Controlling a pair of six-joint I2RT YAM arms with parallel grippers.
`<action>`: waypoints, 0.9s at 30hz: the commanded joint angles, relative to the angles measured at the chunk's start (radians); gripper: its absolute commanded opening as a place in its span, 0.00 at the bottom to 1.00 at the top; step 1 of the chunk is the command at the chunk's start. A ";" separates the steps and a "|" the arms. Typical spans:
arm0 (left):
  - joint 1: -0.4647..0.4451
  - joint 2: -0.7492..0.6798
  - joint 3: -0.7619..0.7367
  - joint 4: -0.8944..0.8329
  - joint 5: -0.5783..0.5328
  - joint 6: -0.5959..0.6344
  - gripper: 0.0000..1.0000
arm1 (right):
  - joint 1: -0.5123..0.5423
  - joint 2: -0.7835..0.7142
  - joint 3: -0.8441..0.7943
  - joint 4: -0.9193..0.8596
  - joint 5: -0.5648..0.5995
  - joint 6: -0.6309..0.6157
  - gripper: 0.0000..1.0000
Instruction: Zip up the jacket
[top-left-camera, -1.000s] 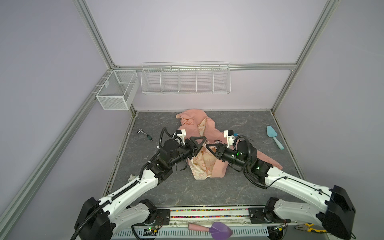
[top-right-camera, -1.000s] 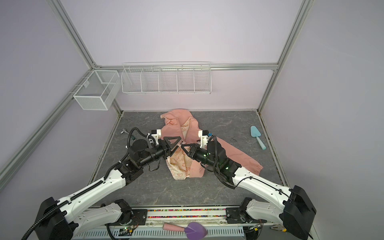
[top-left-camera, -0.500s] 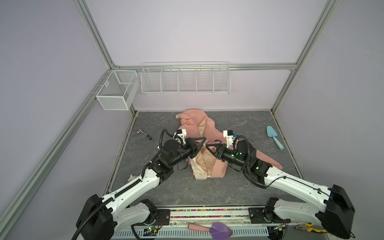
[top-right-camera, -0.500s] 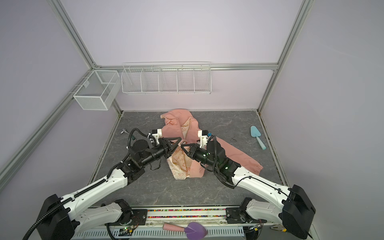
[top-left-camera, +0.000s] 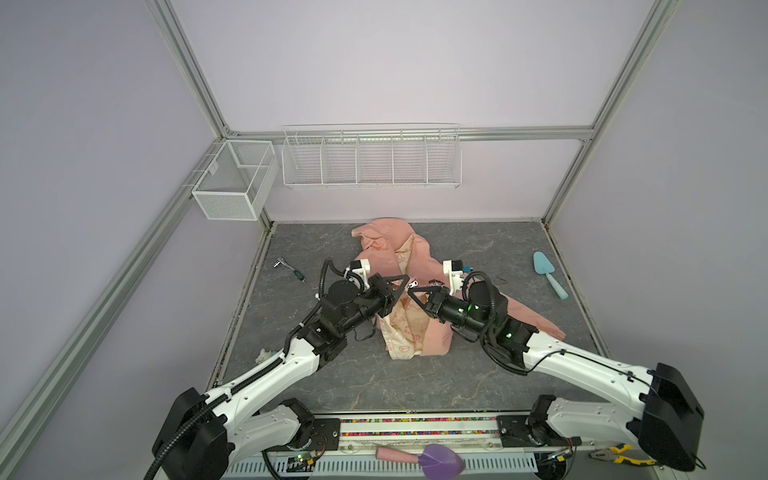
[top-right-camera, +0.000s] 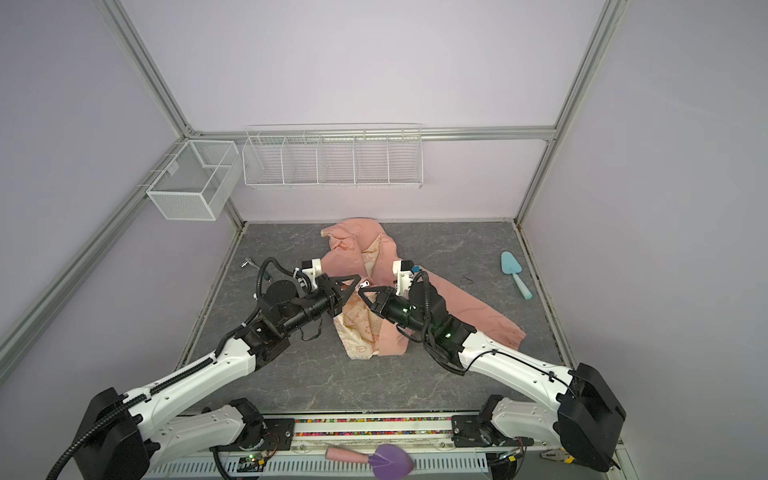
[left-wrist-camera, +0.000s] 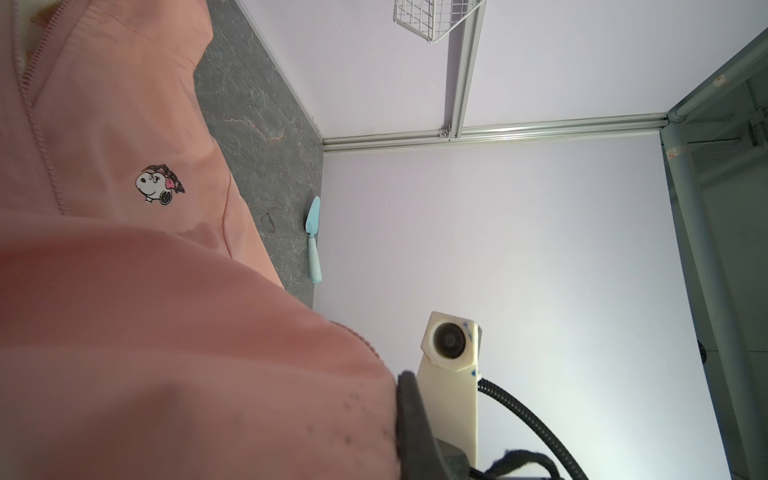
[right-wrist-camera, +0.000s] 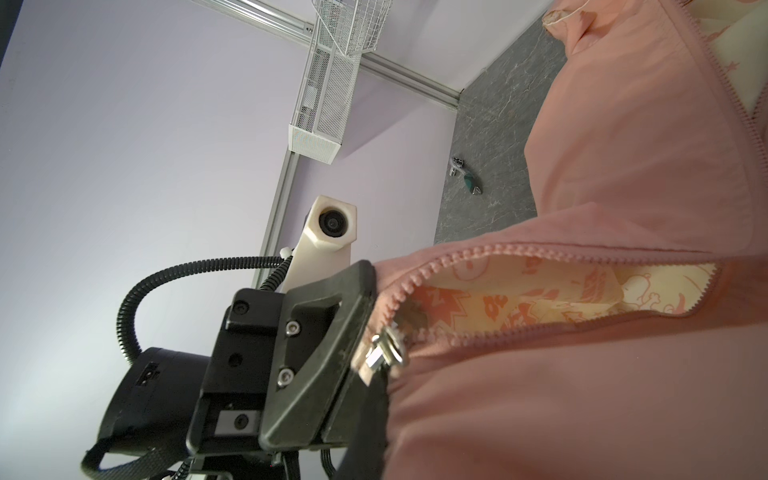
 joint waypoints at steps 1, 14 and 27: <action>-0.009 -0.020 -0.010 0.016 0.004 0.016 0.00 | 0.066 0.029 0.038 0.055 -0.041 0.012 0.06; -0.009 -0.010 -0.043 0.053 -0.013 0.044 0.00 | 0.132 0.086 0.080 0.180 -0.055 0.026 0.06; -0.012 0.008 -0.057 0.078 -0.017 0.066 0.00 | 0.165 0.140 0.135 0.247 -0.079 0.043 0.06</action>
